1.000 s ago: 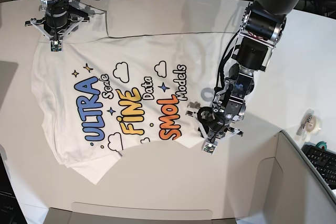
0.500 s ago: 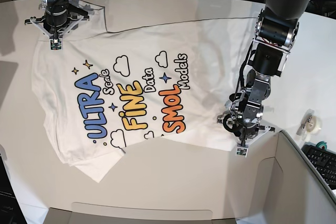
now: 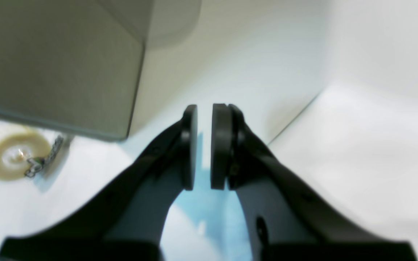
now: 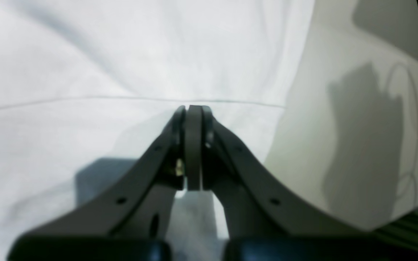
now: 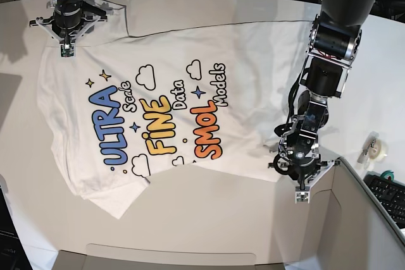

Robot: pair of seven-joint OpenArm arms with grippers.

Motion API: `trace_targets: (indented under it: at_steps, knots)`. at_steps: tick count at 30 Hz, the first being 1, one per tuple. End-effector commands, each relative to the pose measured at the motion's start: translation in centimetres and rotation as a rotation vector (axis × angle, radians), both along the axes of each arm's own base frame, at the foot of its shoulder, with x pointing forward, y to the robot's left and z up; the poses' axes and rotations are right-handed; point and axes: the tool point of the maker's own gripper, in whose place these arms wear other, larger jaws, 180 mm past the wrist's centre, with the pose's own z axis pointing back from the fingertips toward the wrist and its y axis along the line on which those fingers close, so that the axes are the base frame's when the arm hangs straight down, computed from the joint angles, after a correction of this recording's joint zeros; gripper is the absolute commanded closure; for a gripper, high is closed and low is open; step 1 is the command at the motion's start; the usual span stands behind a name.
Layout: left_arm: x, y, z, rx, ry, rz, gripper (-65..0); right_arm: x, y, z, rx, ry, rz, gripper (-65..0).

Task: Layout the t-shirt on the table in an organized manner, then fold the t-shirt properly
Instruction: 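Grasp the hem with the left gripper and pull it outward to smooth, then move the right gripper down to the hem corner near the blue lettering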

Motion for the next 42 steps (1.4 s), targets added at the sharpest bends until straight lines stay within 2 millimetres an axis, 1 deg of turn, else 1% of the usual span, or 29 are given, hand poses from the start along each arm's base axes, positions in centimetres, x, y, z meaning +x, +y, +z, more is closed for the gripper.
trace_targets:
  at_steps: [1,2,3,5,8,12,14,15,16,18,19,21,24,27,30,32,34,37,39,40,41,42]
  knots:
    - [1.3,-0.3,3.6,0.009,-0.093,-0.025,-8.5,-5.3,1.0,-2.9,0.066,0.243,-0.034,0.0]
    - [1.0,-1.3,4.0,-0.007,-0.093,-0.056,-9.4,-4.9,1.0,-2.5,0.063,0.226,-0.029,0.0]
    - [0.8,-2.8,4.6,-0.023,-0.098,-0.108,-10.2,-4.5,1.0,-2.1,0.060,0.208,-0.027,0.0]
    - [0.4,-4.9,5.4,-0.044,-0.106,-0.184,-10.9,-3.8,1.0,-1.2,0.049,0.180,-0.020,0.0]
    - [-0.2,-6.2,5.6,-0.053,-0.106,-0.233,-11.2,-3.3,1.2,-0.3,0.045,0.151,-0.015,0.0]
    - [-0.8,-7.0,4.5,-0.055,-0.071,-0.271,-11.2,-2.9,1.0,0.5,0.035,0.128,-0.014,0.0]
    - [-1.4,-7.1,3.6,-0.055,-0.050,-0.284,-11.2,-2.5,-0.4,1.8,0.008,0.090,-0.048,0.0]
    - [-1.5,-7.1,3.4,-0.054,-0.045,-0.283,-11.2,-2.4,-1.1,2.4,-0.002,0.071,-0.066,0.0]
    - [-1.5,-7.0,3.4,-0.052,-0.045,-0.283,-11.2,-1.8,-1.5,3.1,-0.011,0.046,-0.076,0.0]
    - [-1.6,-7.0,3.1,-0.050,-0.039,-0.283,-11.2,-1.2,-2.7,3.9,-0.032,0.023,-0.110,0.0]
    - [-2.1,-6.9,2.4,-0.051,-0.022,-0.281,-11.2,-0.9,-3.2,4.2,-0.036,0.016,-0.131,0.0]
    - [-2.4,-6.8,2.0,-0.049,-0.013,-0.280,-11.2,-0.2,-3.8,4.8,-0.041,-0.006,-0.152,0.0]
    - [-2.5,-6.8,1.9,-0.049,-0.010,-0.280,-11.2,1.2,-3.9,5.5,-0.038,-0.045,-0.158,0.0]
    - [-3.3,-6.8,0.7,-0.053,0.015,-0.280,-11.2,3.5,-3.9,6.8,-0.034,-0.113,-0.158,0.0]
    - [-3.5,-6.9,0.3,-0.057,0.021,-0.280,-11.2,6.3,-3.7,8.5,-0.024,-0.195,-0.156,0.0]
    - [-3.4,-7.2,0.9,-0.060,0.006,-0.287,-11.1,8.6,-3.1,10.0,0.005,-0.269,-0.164,0.0]
    - [-3.3,-7.6,1.5,-0.063,-0.011,-0.298,-10.9,10.4,-2.6,11.2,0.031,-0.330,-0.171,0.0]
    - [-3.3,-8.2,2.1,-0.066,-0.026,-0.314,-10.9,13.6,-2.2,13.9,0.058,-0.434,-0.174,0.0]
    - [-3.1,-9.0,2.1,-0.067,-0.019,-0.353,-10.8,16.0,-1.3,15.6,0.090,-0.494,-0.165,0.0]
    - [-3.1,-9.8,1.8,-0.078,-0.010,-0.375,-10.6,17.2,-0.9,16.2,0.103,-0.515,-0.155,0.0]
    - [-3.2,-10.6,1.3,-0.090,0.003,-0.388,-9.5,18.5,-0.7,16.6,0.116,-0.525,-0.147,0.0]
    - [-3.2,-10.9,0.7,-0.098,0.014,-0.389,-7.9,19.8,-0.5,16.4,0.138,-0.520,-0.144,0.0]
